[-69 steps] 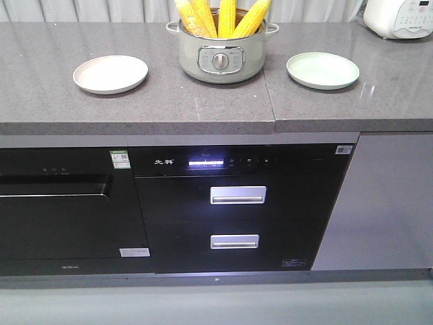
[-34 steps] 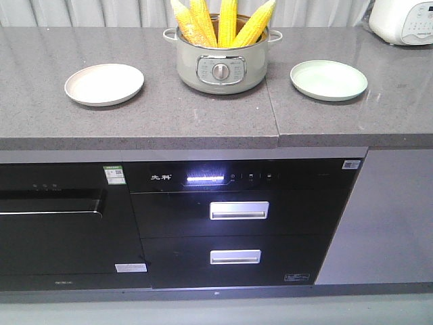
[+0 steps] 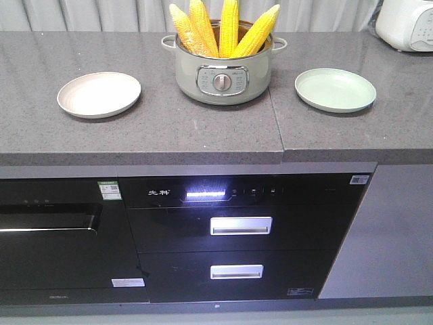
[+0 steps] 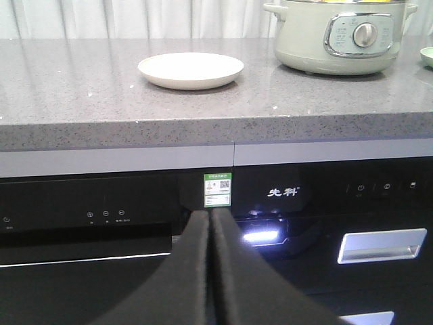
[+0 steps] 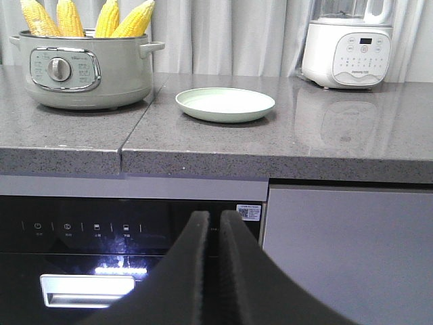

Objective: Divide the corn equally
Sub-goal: 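Drive closer and align the base in front of the pot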

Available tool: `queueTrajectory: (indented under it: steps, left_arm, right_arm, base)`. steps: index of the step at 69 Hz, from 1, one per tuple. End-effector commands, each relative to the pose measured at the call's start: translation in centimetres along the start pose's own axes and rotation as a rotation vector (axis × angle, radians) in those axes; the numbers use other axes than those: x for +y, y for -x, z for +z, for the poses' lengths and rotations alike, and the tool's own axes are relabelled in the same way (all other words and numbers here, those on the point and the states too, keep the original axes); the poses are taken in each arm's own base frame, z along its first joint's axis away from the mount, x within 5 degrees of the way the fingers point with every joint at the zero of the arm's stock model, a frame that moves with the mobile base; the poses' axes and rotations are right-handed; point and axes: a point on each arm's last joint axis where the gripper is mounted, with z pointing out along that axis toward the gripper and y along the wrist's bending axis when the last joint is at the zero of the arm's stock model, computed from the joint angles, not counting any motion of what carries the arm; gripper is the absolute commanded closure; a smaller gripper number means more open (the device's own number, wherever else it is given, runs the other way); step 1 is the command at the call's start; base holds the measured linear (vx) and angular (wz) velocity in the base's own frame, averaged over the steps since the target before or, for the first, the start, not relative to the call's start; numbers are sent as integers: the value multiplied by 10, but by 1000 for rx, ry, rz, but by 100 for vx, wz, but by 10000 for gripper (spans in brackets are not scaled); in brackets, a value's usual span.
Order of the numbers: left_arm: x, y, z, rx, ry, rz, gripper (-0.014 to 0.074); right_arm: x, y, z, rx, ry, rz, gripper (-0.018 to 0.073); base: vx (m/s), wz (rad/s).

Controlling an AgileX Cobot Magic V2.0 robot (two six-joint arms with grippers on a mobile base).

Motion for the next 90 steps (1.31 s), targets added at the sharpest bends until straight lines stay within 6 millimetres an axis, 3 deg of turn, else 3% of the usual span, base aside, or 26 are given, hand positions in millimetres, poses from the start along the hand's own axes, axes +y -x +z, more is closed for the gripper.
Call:
queueTrajectory:
  steps: [1, 90]
  left_arm:
    - [-1, 8, -2, -92, -9, -9, 605]
    - [-1, 8, -2, -92, -9, -9, 605]
  right_arm:
    - [0, 5, -1, -80, -4, -7, 567]
    - [0, 5, -1, -80, -4, -7, 567]
  base:
    - [9, -1]
    - [8, -1]
